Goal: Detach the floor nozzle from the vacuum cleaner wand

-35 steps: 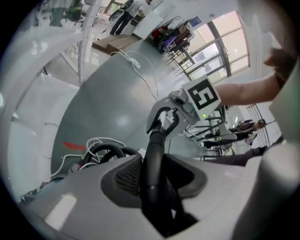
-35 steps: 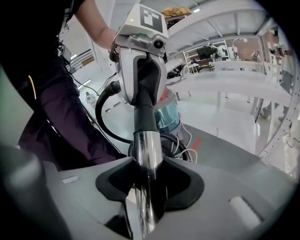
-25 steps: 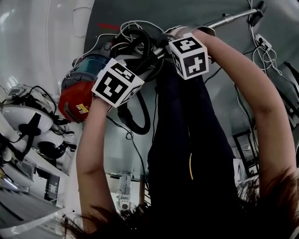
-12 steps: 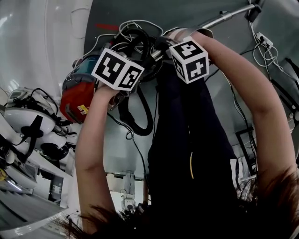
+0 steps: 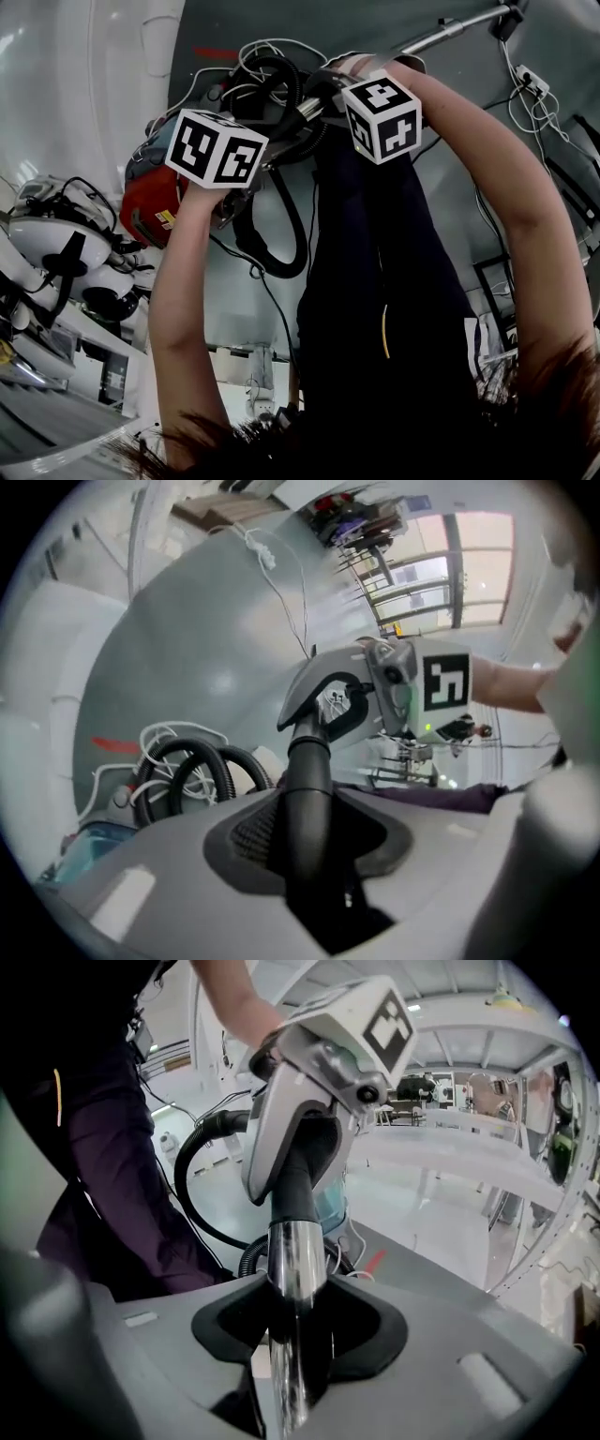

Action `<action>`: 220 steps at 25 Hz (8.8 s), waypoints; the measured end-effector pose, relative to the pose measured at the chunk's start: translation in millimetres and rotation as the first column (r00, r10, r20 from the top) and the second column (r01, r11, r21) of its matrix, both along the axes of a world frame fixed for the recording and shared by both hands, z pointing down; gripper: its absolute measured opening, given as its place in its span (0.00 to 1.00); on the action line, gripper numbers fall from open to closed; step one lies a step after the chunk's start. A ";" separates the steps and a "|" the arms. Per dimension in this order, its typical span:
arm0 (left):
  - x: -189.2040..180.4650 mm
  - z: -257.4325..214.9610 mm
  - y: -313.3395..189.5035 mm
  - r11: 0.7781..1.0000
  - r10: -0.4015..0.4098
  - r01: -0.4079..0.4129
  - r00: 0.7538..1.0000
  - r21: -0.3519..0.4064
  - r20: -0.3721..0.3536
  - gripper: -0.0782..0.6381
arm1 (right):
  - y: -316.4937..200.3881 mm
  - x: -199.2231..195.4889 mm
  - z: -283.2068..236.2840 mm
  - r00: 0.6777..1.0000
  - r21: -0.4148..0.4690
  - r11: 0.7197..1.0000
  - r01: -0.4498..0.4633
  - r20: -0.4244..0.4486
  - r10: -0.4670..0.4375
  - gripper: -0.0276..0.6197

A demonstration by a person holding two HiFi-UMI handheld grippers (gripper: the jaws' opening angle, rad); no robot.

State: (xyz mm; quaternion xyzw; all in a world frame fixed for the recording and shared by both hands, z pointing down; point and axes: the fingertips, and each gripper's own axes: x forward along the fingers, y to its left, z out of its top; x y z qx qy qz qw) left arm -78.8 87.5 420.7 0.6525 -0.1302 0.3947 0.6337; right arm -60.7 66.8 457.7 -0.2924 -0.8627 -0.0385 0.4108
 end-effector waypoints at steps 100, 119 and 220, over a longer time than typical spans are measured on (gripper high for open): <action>9.9 7.2 30.9 0.945 0.327 -0.328 0.938 -0.009 0.117 0.22 | 2.1 12.4 -2.9 0.996 0.078 0.994 0.073 -0.047 -0.069 0.28; -8.9 8.2 54.4 0.955 0.268 -0.248 0.956 -0.161 0.120 0.21 | -34.4 33.5 20.6 0.994 0.159 0.987 0.027 -0.108 -0.009 0.28; -39.0 51.2 -72.6 0.656 -0.619 0.413 0.773 0.632 0.138 0.12 | -106.3 74.8 38.2 0.124 0.163 0.156 -0.974 -0.188 0.974 0.04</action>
